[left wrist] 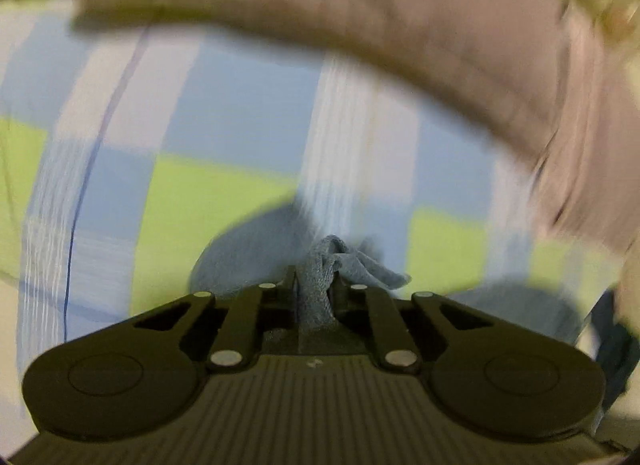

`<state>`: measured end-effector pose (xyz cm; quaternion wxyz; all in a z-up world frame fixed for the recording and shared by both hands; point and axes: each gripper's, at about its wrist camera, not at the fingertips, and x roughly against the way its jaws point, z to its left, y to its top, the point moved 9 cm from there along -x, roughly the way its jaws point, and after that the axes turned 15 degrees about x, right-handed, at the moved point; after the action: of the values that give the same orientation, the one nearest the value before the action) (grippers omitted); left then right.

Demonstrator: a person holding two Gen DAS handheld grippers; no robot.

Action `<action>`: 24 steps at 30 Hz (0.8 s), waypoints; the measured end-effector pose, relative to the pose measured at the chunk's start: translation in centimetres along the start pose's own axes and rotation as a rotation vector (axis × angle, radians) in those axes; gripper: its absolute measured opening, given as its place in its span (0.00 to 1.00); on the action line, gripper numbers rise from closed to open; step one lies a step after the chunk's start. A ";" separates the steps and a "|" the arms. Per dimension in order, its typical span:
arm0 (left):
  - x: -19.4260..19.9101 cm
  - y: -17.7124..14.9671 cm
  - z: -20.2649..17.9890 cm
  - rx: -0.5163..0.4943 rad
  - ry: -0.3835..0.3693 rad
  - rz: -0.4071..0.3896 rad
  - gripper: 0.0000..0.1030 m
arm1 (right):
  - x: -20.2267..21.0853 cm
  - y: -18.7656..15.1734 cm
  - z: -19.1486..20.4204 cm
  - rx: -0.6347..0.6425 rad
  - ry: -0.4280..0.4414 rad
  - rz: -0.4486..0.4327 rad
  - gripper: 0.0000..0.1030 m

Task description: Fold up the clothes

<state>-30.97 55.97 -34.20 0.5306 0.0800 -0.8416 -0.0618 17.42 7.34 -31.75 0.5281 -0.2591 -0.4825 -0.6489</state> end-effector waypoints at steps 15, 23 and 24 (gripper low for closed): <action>20.8 -5.1 13.9 0.271 0.126 -0.502 0.27 | 7.4 1.6 4.6 0.229 0.307 -0.078 0.01; 17.6 -15.2 25.6 0.449 0.343 -0.358 0.34 | 0.5 -8.1 -8.8 0.135 -0.063 0.227 0.01; 16.9 -15.4 26.0 0.445 0.342 -0.348 0.38 | 0.2 -8.4 -9.0 0.142 -0.052 0.225 0.03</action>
<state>-60.58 37.95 -33.37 0.6154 0.3456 -0.7068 0.0481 11.07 -1.03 -38.12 0.6020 -0.2901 -0.5086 -0.5430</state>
